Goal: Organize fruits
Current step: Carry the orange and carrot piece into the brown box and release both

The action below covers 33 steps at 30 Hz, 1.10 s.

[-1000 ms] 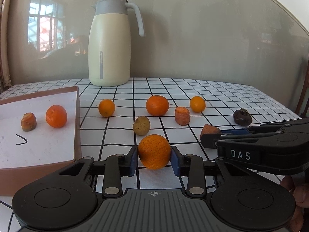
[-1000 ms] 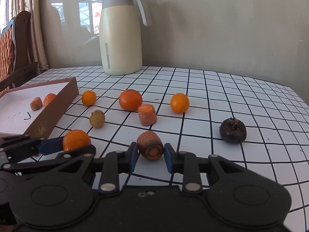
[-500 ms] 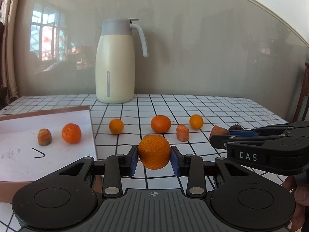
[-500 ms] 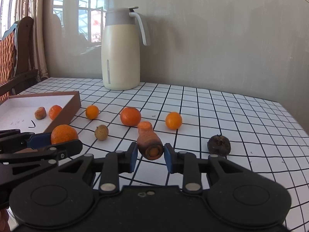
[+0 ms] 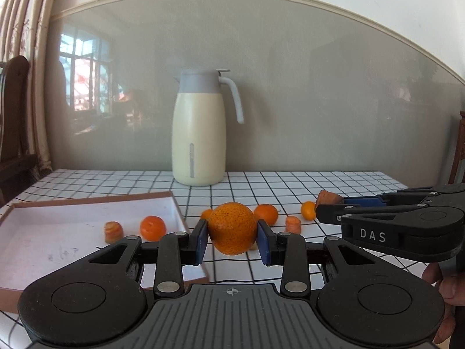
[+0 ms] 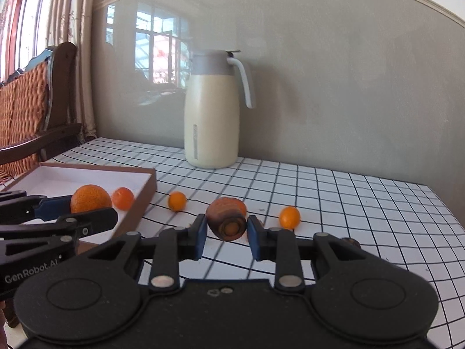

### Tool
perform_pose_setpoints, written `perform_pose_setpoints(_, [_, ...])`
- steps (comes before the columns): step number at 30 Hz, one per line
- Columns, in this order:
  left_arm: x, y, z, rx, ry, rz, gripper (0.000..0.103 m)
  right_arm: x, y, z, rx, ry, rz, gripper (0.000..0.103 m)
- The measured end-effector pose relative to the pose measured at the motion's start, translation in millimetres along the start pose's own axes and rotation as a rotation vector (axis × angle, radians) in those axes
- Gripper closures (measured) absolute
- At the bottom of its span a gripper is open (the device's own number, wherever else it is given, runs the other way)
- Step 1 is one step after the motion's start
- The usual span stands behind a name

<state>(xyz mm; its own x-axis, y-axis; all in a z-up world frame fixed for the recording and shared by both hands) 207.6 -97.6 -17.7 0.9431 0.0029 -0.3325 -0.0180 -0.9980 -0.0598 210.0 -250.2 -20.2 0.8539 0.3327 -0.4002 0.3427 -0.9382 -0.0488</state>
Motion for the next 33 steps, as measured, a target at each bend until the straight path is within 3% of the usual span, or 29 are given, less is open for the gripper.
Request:
perform_pose_setpoints(22, [0.9,-115.7,-2.8,-0.073,0.000,-0.178,0.067,39.2,-86.3,-20.1,-0.049,0.020,-0.119,0.082])
perform_pose_setpoints(33, [4.8,-177.7,7.7,-0.133,-0.029,-0.267,0.067,60.1,-107.6,-21.6,-0.059,0.014,-0.146,0.082])
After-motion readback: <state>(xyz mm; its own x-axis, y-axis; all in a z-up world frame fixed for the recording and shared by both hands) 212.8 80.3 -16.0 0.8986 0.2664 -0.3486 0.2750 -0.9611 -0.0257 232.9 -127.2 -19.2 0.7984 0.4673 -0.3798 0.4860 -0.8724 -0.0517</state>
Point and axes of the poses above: each gripper's, at about its wrist camera, not at the fingertips, and x roughly the way its jaws point, y to its right, z to its underside, the point moved 6 cm from there along x, roughly the way its jaws point, and after that the axes turned 13 degrees about -z, right-handed, at the moved point
